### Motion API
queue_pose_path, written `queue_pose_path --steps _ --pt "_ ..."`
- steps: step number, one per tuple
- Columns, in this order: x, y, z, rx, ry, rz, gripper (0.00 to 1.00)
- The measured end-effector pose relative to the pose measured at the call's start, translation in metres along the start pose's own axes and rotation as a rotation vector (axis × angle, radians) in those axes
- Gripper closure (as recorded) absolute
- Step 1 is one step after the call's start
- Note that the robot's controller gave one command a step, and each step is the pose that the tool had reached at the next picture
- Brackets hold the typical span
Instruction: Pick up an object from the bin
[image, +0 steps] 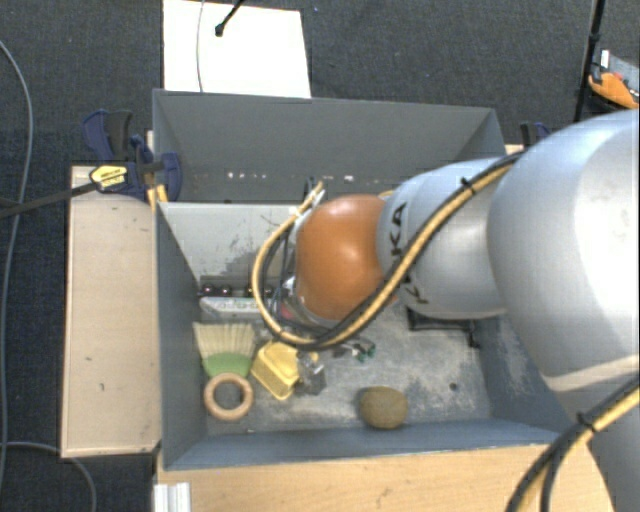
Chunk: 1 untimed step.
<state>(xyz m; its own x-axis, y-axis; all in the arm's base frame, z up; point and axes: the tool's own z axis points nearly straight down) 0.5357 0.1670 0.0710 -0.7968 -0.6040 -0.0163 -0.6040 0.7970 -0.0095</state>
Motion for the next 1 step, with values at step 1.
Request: queue_pose_path --steps 1 --pt "0.0000 0.0000 0.0000 0.000 0.000 0.000 1.00"
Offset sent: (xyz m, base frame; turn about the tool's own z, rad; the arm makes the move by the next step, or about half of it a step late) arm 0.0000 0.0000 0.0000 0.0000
